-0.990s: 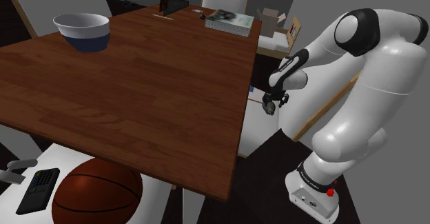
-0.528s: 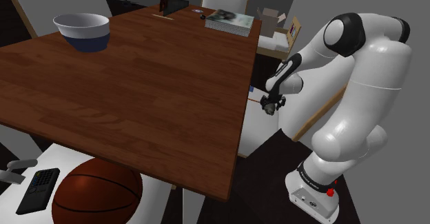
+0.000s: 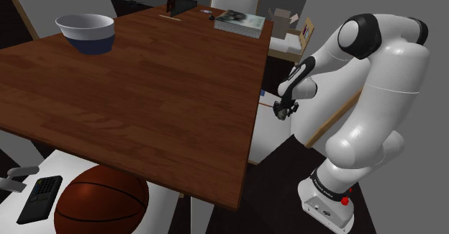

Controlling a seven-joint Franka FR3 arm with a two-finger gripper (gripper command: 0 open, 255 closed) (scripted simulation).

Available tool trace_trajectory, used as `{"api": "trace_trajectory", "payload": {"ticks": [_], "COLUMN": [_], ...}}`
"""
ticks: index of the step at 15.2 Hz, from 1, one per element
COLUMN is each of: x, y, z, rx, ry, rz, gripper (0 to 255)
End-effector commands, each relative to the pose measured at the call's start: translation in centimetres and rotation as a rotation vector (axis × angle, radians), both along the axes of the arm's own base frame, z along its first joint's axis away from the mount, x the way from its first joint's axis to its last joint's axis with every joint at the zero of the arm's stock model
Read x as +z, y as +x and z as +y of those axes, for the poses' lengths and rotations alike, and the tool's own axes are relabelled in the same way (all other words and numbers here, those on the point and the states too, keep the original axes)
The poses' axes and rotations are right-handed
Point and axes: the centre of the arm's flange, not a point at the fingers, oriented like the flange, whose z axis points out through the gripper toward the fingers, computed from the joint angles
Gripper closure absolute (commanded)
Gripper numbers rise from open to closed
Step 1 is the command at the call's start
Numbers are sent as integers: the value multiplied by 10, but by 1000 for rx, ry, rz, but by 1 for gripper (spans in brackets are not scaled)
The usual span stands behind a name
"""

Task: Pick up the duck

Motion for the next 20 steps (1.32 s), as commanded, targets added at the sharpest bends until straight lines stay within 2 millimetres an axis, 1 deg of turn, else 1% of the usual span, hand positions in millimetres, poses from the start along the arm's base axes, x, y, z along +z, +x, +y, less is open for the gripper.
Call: {"api": "trace_trajectory", "payload": {"ticks": [1, 2, 3, 18, 20], "x": [-3, -3, -6, 73, 74], "y": [-6, -7, -3, -3, -3], "z": [-2, -2, -2, -2, -2], "rx": [-12, -12, -12, -12, -12], "ry": [6, 6, 6, 6, 6], "rz": [12, 11, 11, 11, 11], "gripper": [255, 255, 255, 255, 255]}}
